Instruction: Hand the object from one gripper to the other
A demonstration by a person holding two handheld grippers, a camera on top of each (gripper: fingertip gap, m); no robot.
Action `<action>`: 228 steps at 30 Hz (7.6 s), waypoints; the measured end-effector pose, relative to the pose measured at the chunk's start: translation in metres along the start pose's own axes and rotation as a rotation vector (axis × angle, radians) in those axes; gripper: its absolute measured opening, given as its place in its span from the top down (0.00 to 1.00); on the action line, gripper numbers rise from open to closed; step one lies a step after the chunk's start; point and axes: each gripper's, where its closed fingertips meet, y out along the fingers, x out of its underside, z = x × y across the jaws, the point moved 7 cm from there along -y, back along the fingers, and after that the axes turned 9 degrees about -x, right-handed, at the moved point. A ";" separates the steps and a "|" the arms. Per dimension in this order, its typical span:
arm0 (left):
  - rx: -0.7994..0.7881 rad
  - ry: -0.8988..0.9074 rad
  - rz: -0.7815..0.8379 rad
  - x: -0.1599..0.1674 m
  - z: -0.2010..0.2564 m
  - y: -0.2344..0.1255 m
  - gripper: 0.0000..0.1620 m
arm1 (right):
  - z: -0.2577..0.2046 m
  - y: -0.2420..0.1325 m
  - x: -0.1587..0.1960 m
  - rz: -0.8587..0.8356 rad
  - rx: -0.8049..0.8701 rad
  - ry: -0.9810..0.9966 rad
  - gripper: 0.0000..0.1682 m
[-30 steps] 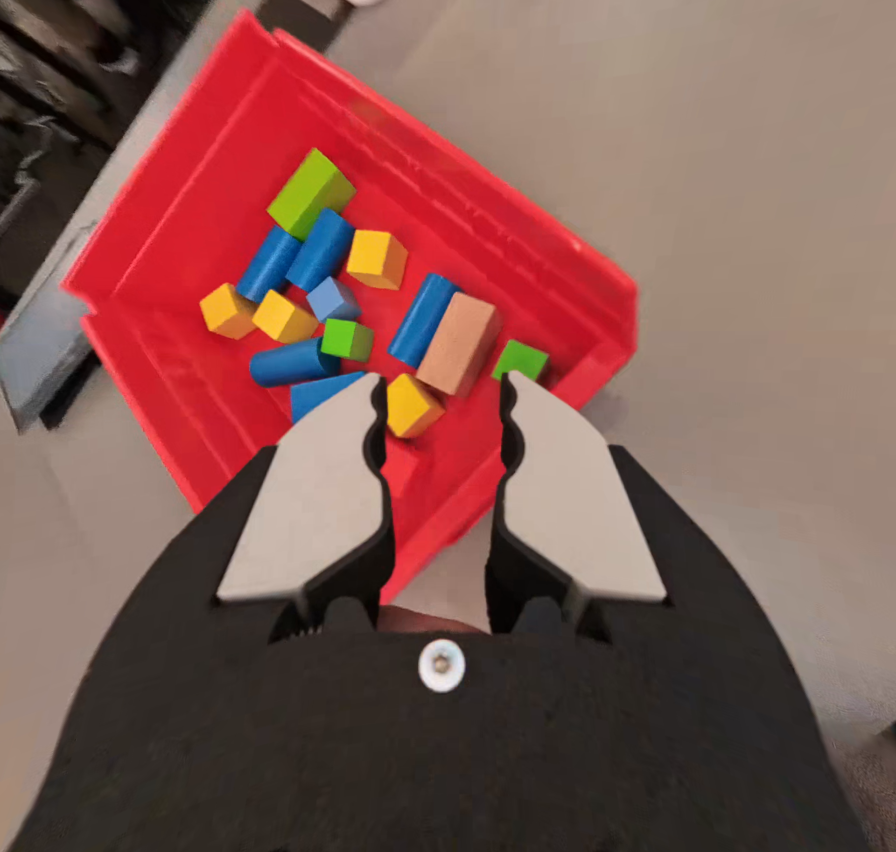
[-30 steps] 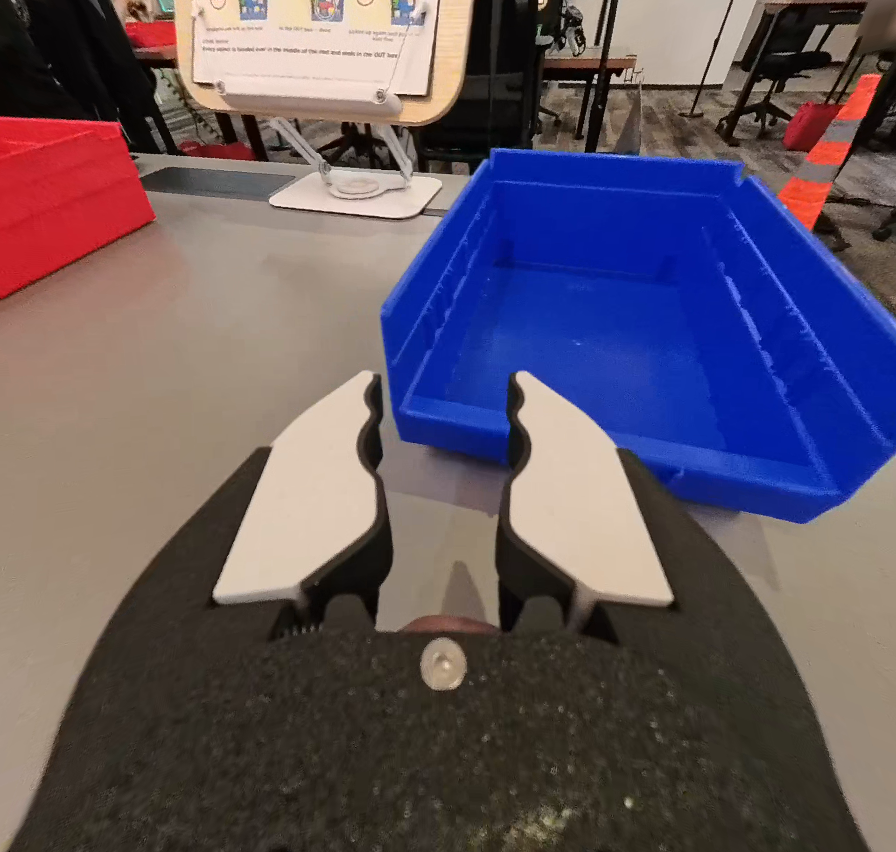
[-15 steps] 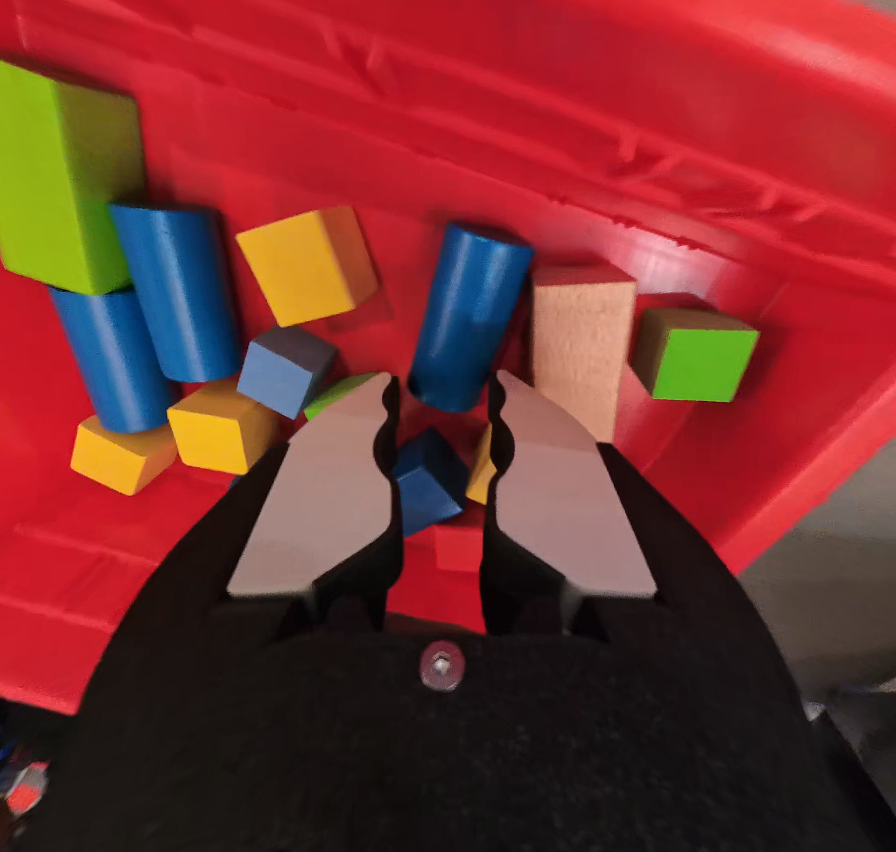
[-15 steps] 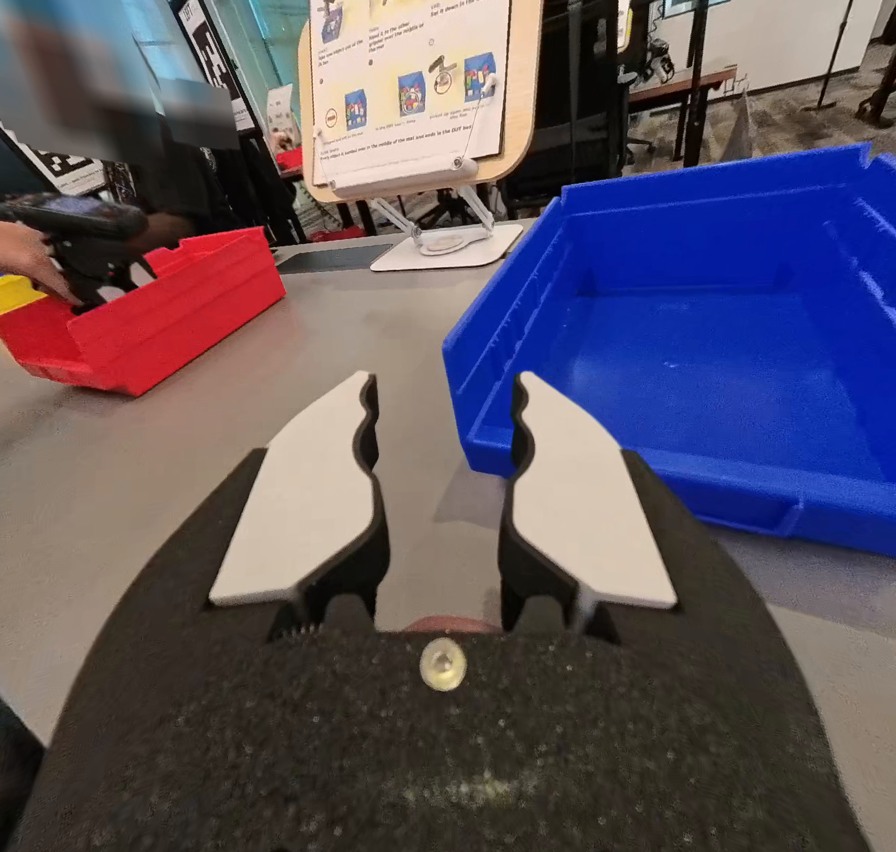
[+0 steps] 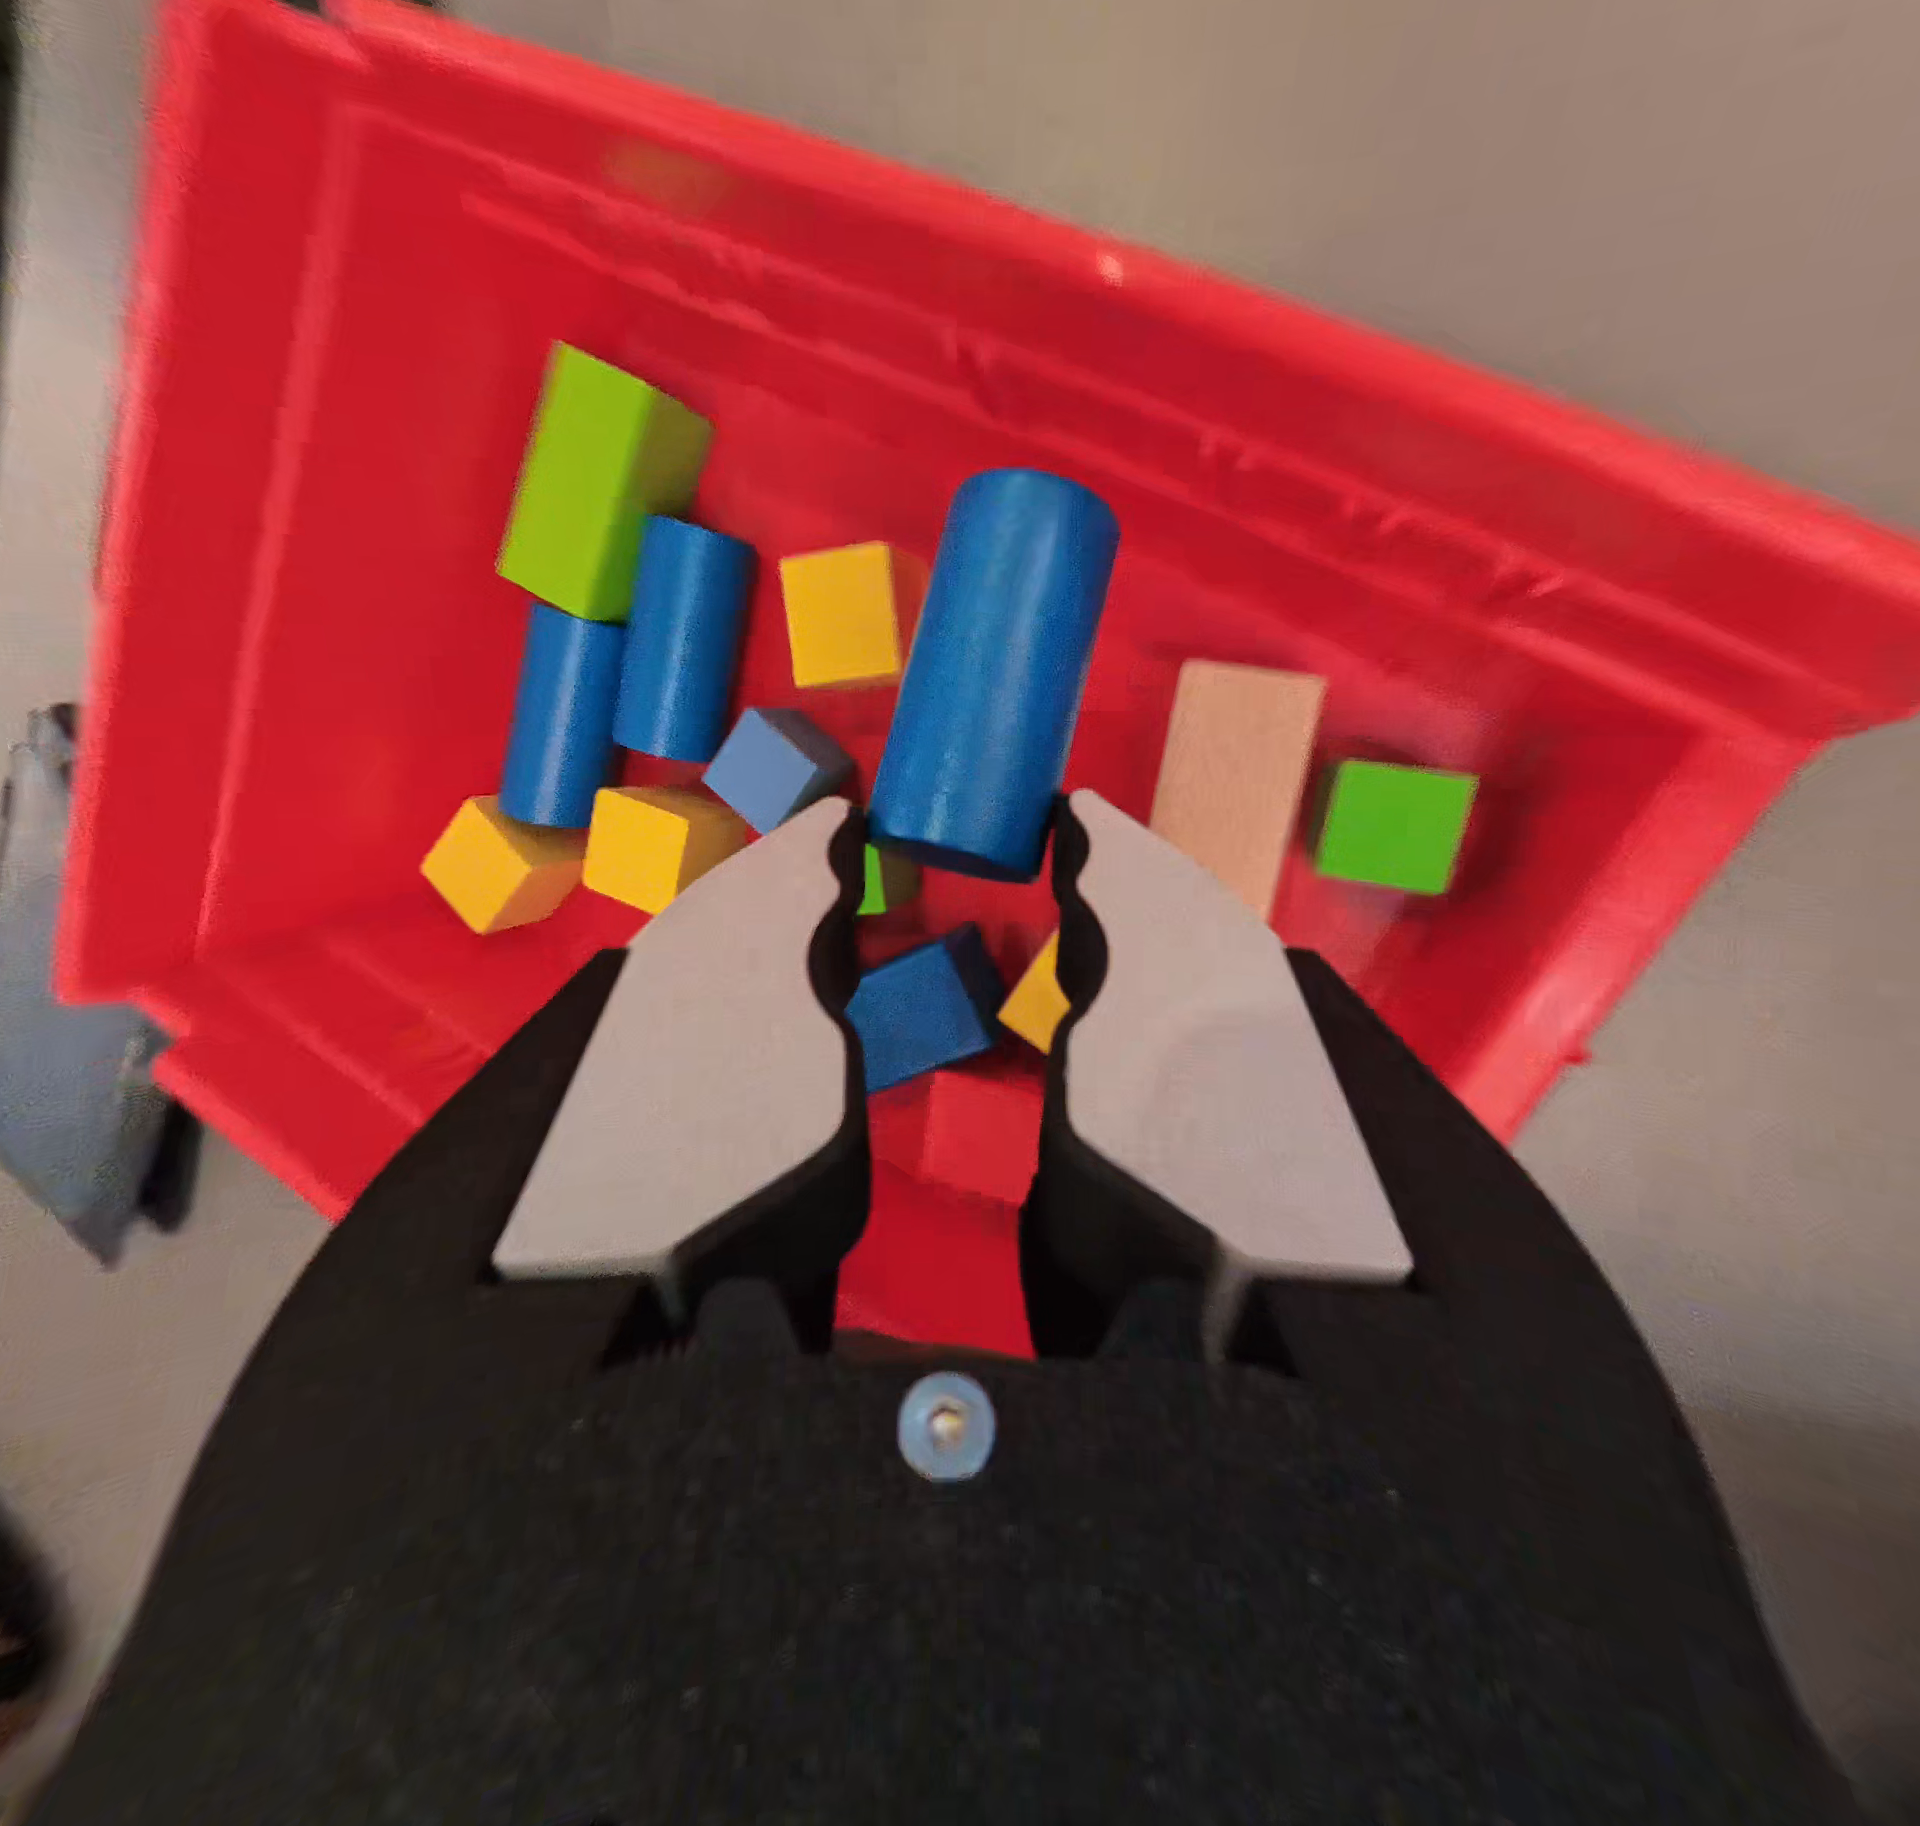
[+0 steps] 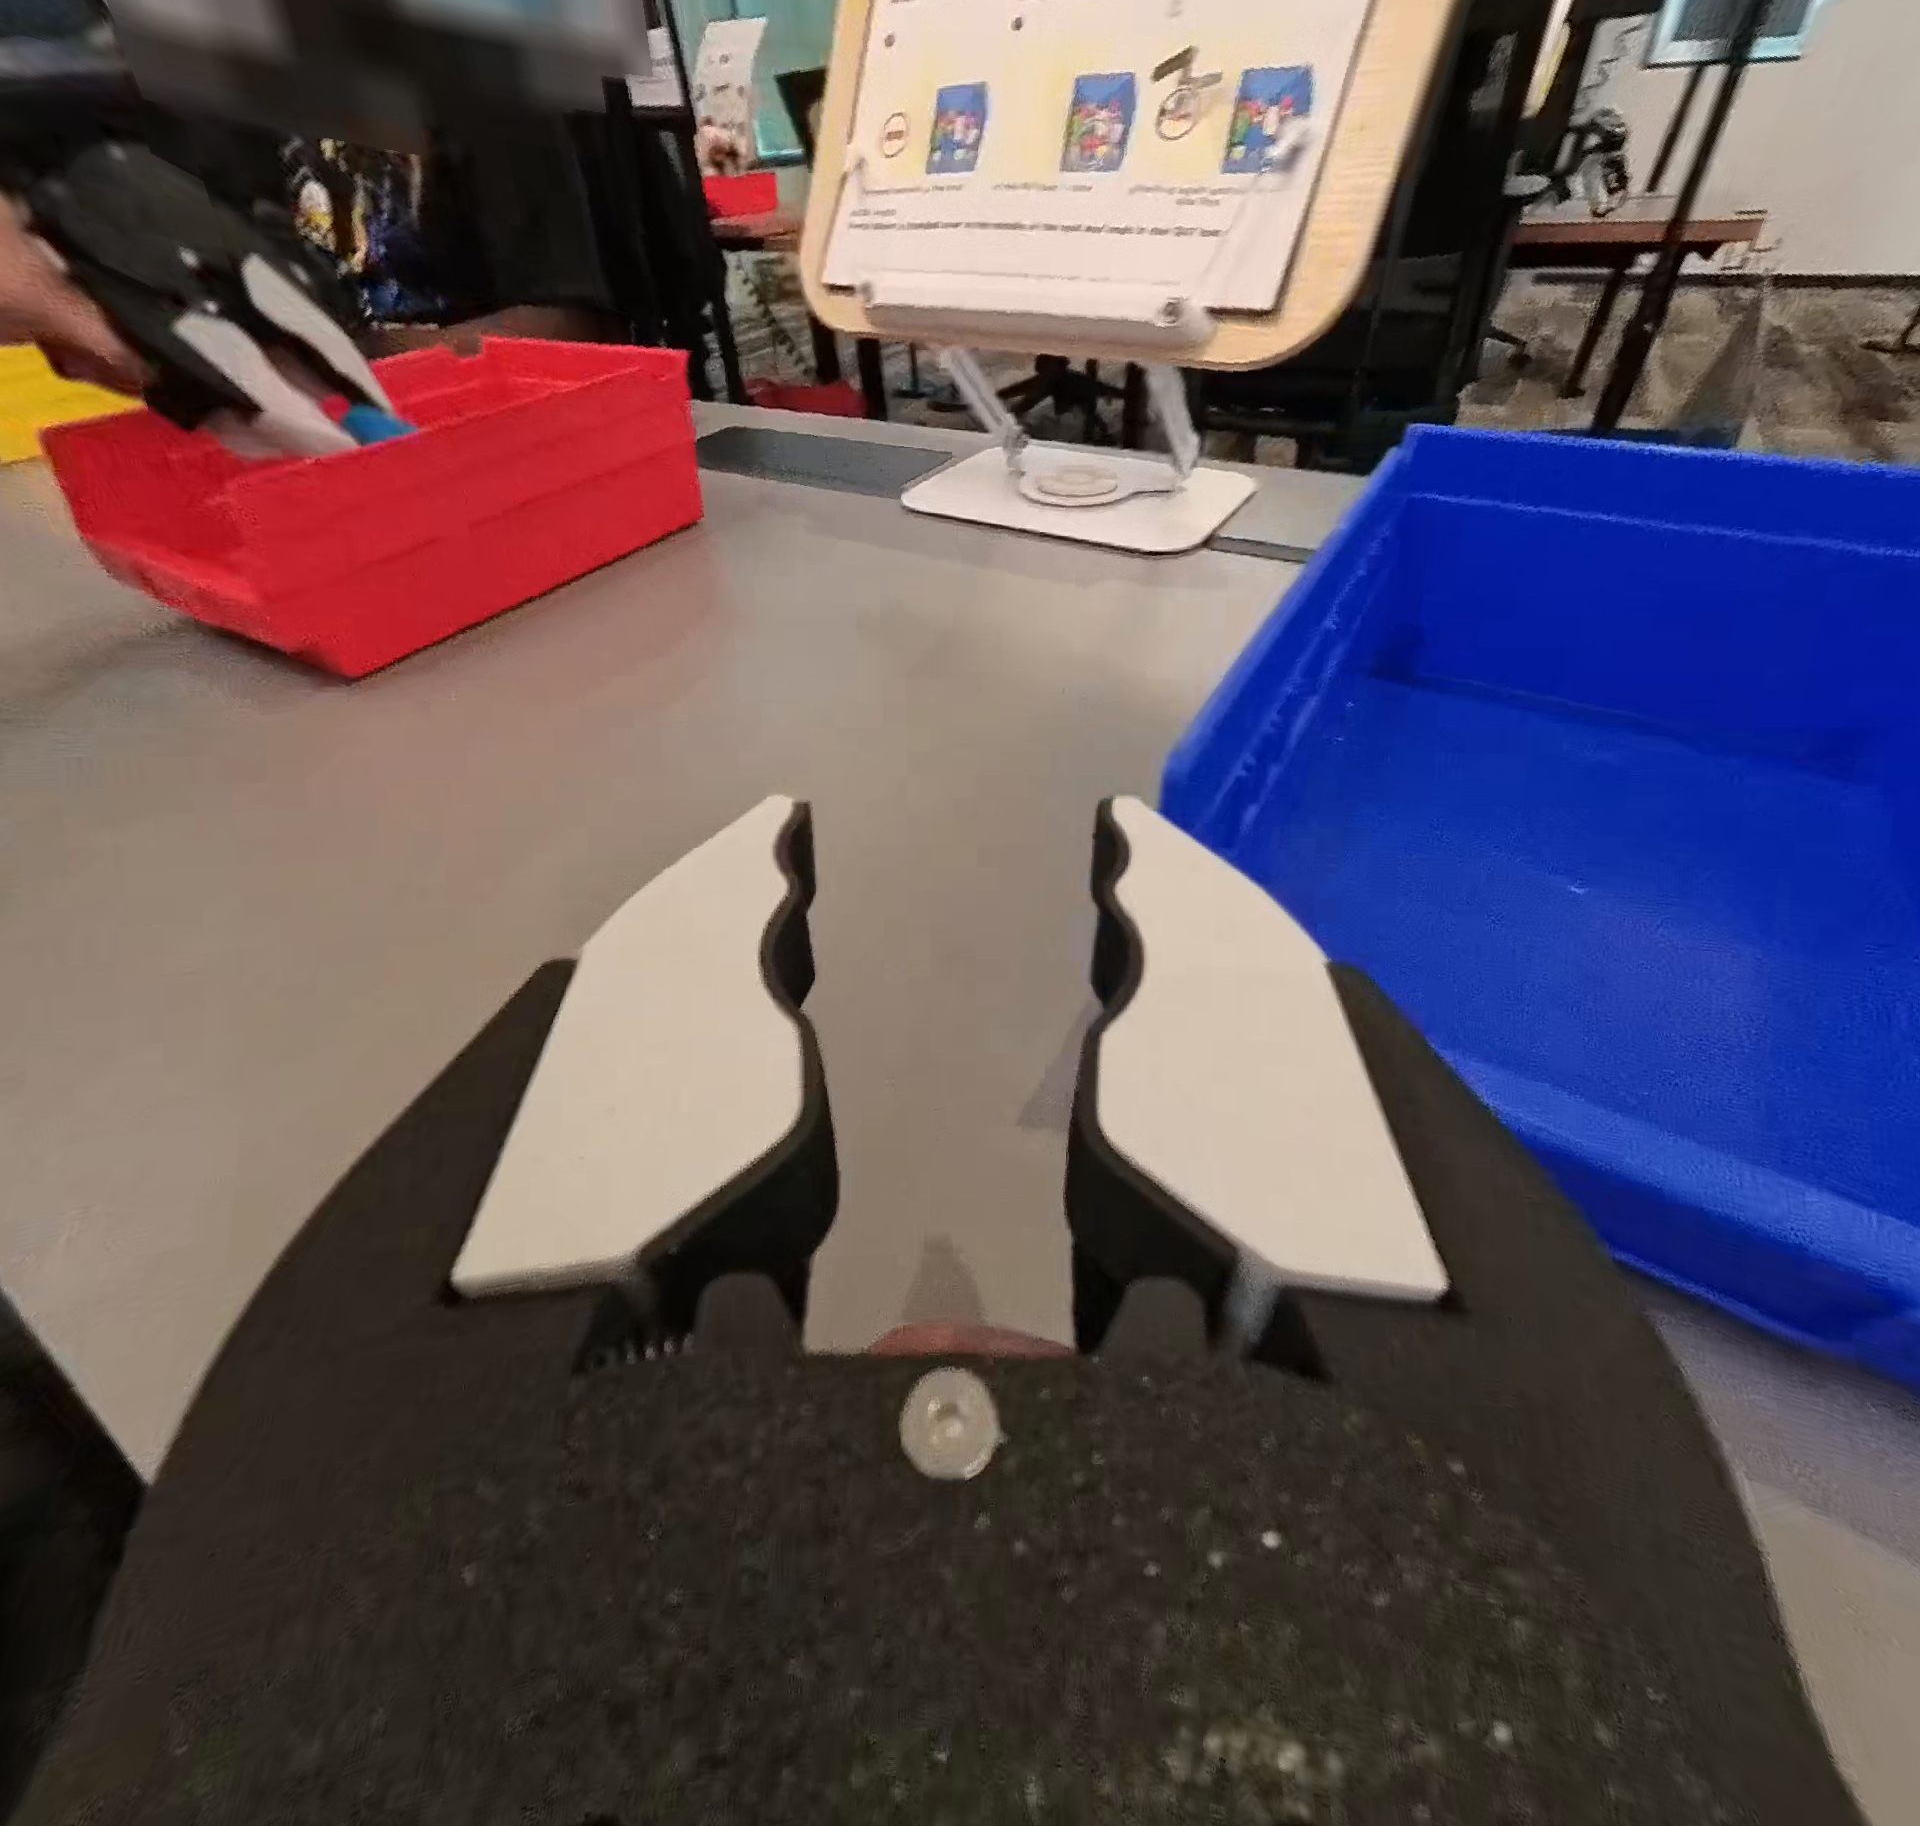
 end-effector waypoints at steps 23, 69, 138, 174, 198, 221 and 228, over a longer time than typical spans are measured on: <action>0.818 -0.768 0.925 -0.140 0.185 -0.063 0.79 | -0.132 0.171 -0.076 0.221 -0.864 0.363 0.67; 0.213 -0.718 0.642 -0.068 0.232 -0.075 0.69 | 0.013 0.020 -0.053 -0.097 0.053 0.172 0.71; 1.228 -1.218 0.608 -0.075 0.253 -0.044 0.74 | -0.004 0.074 -0.133 -0.262 -0.317 -0.393 0.78; 0.115 -0.436 0.464 -0.007 0.126 -0.113 0.74 | -0.145 0.040 0.019 -0.535 -0.640 0.078 0.62; 0.208 0.132 -0.230 0.011 0.050 0.043 0.80 | -0.144 0.039 0.060 -0.526 -0.852 0.180 0.59; 0.713 -1.070 0.643 -0.084 0.134 -0.072 0.79 | -0.126 0.110 -0.022 -0.087 -0.633 -0.490 0.48; 1.156 -1.228 0.580 -0.133 0.218 -0.047 0.79 | -0.151 0.149 -0.050 0.031 -0.766 -0.566 0.42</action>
